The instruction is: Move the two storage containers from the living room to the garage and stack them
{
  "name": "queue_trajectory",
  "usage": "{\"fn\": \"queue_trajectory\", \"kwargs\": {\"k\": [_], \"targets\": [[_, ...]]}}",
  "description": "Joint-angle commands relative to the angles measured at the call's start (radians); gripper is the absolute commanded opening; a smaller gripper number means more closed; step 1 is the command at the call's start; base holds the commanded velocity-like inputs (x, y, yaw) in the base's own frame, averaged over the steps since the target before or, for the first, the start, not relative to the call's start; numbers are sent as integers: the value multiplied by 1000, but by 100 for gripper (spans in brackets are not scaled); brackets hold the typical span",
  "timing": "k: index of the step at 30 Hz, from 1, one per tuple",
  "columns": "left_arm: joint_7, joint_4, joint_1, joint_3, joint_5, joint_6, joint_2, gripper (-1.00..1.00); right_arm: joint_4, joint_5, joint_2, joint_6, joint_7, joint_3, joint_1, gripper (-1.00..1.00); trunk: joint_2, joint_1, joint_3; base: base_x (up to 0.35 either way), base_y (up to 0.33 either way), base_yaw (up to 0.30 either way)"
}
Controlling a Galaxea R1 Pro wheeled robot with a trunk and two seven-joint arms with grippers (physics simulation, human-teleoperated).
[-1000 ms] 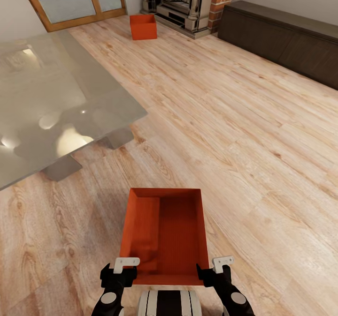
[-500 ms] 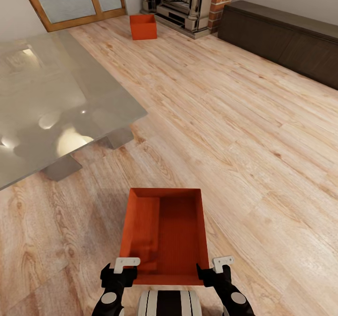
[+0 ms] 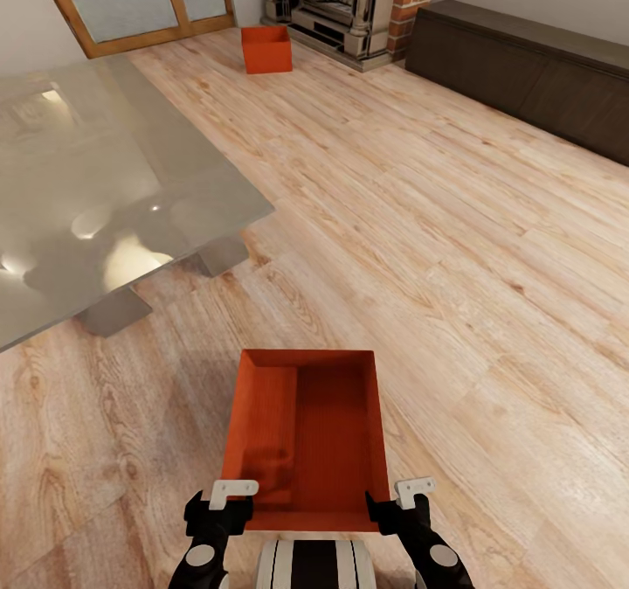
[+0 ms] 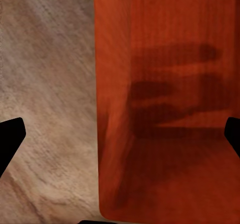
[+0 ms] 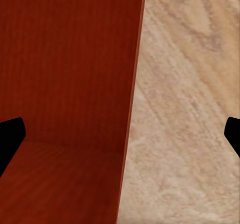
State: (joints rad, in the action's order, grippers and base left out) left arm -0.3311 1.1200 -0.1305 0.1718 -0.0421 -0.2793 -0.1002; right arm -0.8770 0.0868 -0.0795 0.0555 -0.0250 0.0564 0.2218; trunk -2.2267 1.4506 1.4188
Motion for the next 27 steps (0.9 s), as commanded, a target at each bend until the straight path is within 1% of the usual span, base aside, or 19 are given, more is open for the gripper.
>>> {"fn": "queue_trajectory", "kwargs": {"k": [1, 13, 15, 16, 17, 24, 27], "targets": [[-5, 1, -1, 2, -5, -7, 0, 100, -2, 9, 0, 6, -3, -1, 0, 100, 0, 0, 1, 0, 0, 0], [-5, -8, -1, -3, -7, -7, 3, 100, -2, 10, 0, 6, -3, -1, 0, 100, 0, 0, 1, 0, 0, 0], [-4, -10, -1, -11, -6, -8, 3, 100, -2, 10, 0, 6, -3, -1, 0, 100, 0, 0, 1, 0, 0, 0], [-3, -10, 0, -25, -6, -8, 4, 100, -2, 10, 0, 6, -3, -1, 0, 100, 0, 0, 1, 0, 0, 0], [-3, -10, 0, -29, -6, -8, 4, 100, -2, 10, 0, 6, -3, -1, 0, 100, 0, 0, 1, 0, 0, 0], [-2, -10, 0, -38, -4, -7, 4, 100, -2, 10, 0, 6, -3, -1, 0, 100, 0, 0, 1, 0, 0, 0], [-2, -10, 0, -38, -4, -7, 4, 100, -2, 10, 0, 6, -3, -1, 0, 100, -21, 11, 10, 0, 0, 0]]}}
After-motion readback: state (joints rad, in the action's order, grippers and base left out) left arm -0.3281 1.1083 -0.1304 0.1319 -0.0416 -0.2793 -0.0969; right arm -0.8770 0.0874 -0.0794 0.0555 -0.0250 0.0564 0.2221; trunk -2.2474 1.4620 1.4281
